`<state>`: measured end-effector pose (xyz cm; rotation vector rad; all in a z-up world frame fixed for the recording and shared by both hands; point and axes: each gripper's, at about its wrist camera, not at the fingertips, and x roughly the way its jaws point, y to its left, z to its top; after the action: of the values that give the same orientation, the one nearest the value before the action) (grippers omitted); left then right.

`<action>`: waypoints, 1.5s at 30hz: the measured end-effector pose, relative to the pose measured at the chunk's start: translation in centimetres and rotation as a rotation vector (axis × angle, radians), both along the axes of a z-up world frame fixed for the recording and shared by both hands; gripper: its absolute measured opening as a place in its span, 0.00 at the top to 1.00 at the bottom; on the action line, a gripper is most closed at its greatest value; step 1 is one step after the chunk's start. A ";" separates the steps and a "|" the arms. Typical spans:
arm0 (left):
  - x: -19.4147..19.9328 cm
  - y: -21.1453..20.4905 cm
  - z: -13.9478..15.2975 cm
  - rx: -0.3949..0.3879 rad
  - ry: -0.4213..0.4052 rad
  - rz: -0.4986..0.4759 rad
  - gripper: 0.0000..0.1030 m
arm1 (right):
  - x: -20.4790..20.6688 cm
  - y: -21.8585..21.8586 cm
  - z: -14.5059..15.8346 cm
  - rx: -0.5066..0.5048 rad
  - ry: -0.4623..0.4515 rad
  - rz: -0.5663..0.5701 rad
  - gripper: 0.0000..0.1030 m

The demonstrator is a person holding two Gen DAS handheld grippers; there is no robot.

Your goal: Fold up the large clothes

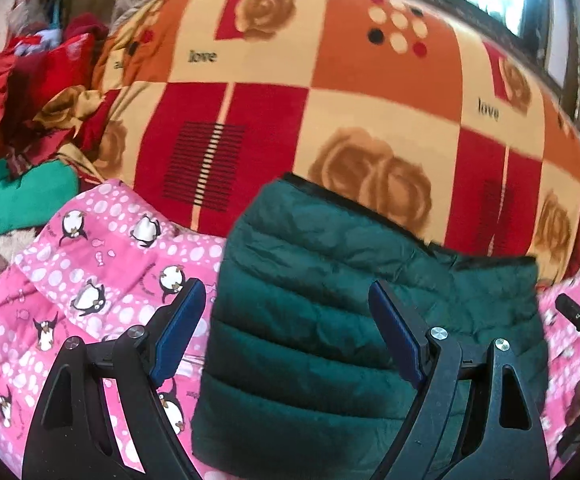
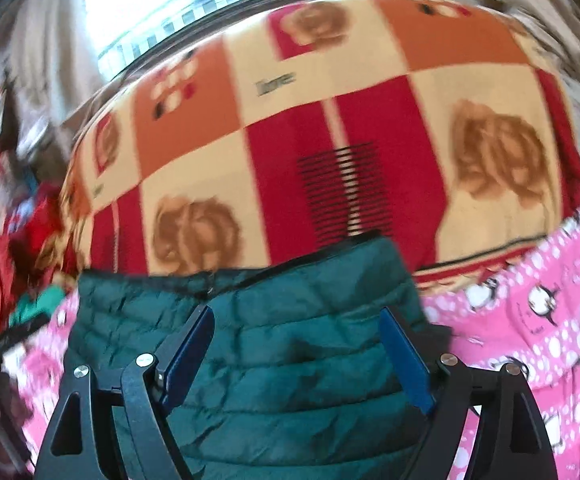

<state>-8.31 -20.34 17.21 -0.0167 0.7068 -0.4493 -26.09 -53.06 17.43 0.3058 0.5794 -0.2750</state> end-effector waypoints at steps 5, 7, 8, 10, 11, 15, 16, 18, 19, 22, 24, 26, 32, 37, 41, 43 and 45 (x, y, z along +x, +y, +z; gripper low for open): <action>2.0 -3.1 -2.0 0.110 0.025 0.014 0.19 | 4.4 2.0 -2.2 -0.076 0.119 0.091 0.21; 3.3 -4.1 -3.1 0.165 0.040 0.036 0.19 | 5.9 2.0 -3.2 -0.104 0.153 0.101 0.21; 4.0 -4.5 -3.8 0.193 0.048 0.050 0.19 | 6.9 1.9 -3.8 -0.113 0.172 0.109 0.21; 5.1 -4.8 -4.9 0.220 0.068 0.069 0.19 | 8.6 1.4 -5.0 -0.124 0.215 0.111 0.21; 5.7 -4.9 -5.4 0.222 0.081 0.078 0.19 | 9.1 1.1 -5.5 -0.128 0.227 0.108 0.21; 7.1 -4.9 -6.7 0.216 0.114 0.087 0.19 | 11.3 -0.7 -7.4 -0.100 0.282 0.079 0.20; 7.3 -4.9 -6.8 0.214 0.118 0.084 0.18 | 11.8 -1.2 -8.0 -0.069 0.297 0.071 0.20; 7.6 -5.1 -7.0 0.215 0.123 0.079 0.18 | 12.5 -2.3 -9.3 -0.013 0.316 0.053 0.20; 7.7 -5.1 -7.1 0.218 0.123 0.076 0.18 | 12.7 -2.5 -9.6 -0.007 0.317 0.046 0.20; 7.9 -5.2 -7.4 0.224 0.130 0.074 0.18 | 12.9 -2.4 -10.2 -0.020 0.331 0.038 0.20; 7.8 -5.3 -7.3 0.226 0.132 0.074 0.18 | 12.9 -2.3 -10.0 -0.027 0.338 0.040 0.20; 7.7 -5.2 -6.9 0.232 0.136 0.070 0.18 | 12.6 -2.6 -9.4 -0.018 0.340 0.042 0.20; 7.9 -5.1 -5.0 0.217 0.117 0.059 0.18 | 10.3 -3.7 -6.2 0.019 0.257 0.024 0.20; 9.3 -5.9 -5.6 0.250 0.151 0.059 0.18 | 9.7 -5.0 -5.7 -0.024 0.296 -0.005 0.20; 9.9 -6.5 -6.7 0.270 0.172 0.047 0.18 | 9.2 -7.0 -7.2 0.003 0.321 -0.063 0.20; 10.0 -6.9 -6.9 0.282 0.166 0.043 0.18 | 9.5 -7.0 -7.9 0.019 0.327 -0.082 0.20; 10.2 -7.5 -7.3 0.300 0.165 0.037 0.18 | 9.3 -7.2 -8.4 0.026 0.327 -0.104 0.20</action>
<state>1.92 -27.86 9.88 0.2177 0.9298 -0.3053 -16.79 -60.29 9.03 0.3186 0.8914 -0.4225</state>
